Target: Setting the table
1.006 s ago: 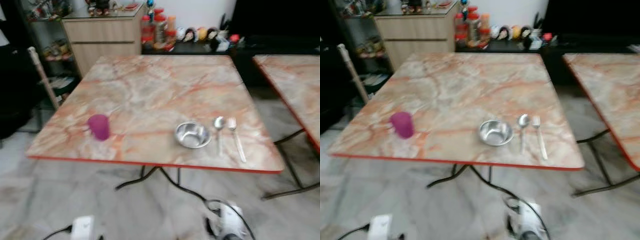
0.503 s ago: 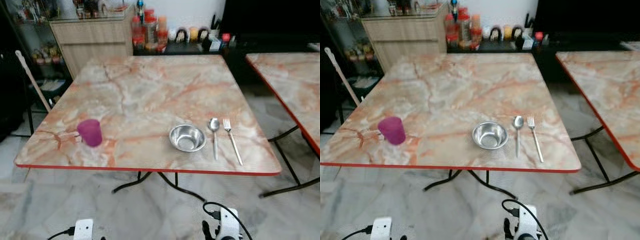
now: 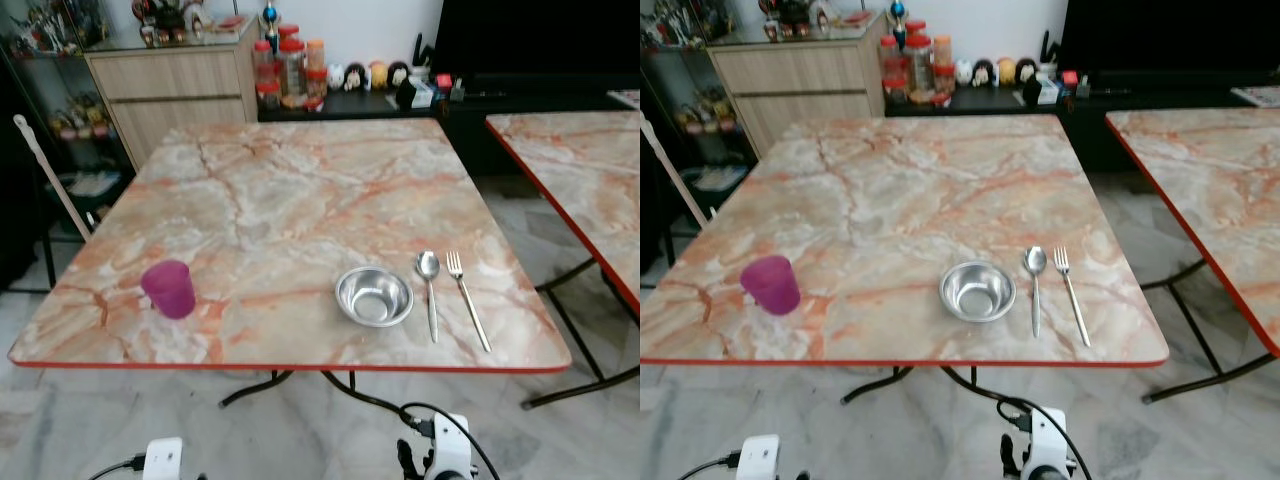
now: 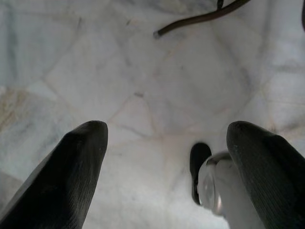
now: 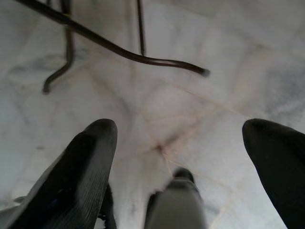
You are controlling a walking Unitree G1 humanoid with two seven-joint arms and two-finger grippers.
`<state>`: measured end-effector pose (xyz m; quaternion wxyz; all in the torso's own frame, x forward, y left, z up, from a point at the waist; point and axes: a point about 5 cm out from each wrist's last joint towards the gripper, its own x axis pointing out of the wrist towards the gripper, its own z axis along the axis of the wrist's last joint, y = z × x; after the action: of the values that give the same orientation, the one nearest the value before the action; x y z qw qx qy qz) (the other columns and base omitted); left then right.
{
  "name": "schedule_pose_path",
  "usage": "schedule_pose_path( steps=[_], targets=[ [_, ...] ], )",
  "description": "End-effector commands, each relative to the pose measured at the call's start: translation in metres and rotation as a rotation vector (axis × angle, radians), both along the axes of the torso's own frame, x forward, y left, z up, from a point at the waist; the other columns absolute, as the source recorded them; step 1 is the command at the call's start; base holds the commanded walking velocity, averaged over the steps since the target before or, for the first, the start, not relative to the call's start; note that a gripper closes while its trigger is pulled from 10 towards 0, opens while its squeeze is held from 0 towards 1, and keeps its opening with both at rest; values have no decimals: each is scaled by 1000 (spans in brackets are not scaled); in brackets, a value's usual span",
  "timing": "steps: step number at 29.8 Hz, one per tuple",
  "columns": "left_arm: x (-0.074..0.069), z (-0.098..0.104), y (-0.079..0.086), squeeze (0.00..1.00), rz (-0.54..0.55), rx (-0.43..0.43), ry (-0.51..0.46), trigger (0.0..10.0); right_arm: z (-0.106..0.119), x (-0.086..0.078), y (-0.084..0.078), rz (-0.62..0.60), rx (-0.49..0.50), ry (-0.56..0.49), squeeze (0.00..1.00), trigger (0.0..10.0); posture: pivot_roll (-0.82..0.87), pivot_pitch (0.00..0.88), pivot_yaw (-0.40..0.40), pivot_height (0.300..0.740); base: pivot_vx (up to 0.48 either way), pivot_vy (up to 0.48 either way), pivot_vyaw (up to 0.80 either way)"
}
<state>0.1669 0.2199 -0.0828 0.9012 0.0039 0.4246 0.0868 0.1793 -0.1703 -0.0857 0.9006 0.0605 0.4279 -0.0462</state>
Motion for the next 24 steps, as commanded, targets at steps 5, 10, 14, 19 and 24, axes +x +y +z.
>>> schedule_pose_path(
  steps=[5,10,14,19,24],
  targets=[
    [-2,-2,-3,0,0,-14,7,10000,0,0,-6,-6,-16,5,0,10000,49,5,37,707,292,0,0],
    [-10,-2,1,0,24,-1,-20,10000,-1,-3,-6,-10,-18,11,0,10000,50,14,40,707,0,0,0],
    [-16,0,8,0,66,8,-73,10000,-2,-5,-7,-12,-21,17,0,10000,52,20,42,707,0,0,0],
    [-30,9,29,0,169,54,-204,10000,-4,-9,-7,-2,-30,35,0,10000,72,31,42,707,0,0,0],
    [-39,20,41,0,200,93,-305,10000,-4,-10,-6,12,-28,40,0,10000,92,41,37,707,0,0,0]
  ],
)
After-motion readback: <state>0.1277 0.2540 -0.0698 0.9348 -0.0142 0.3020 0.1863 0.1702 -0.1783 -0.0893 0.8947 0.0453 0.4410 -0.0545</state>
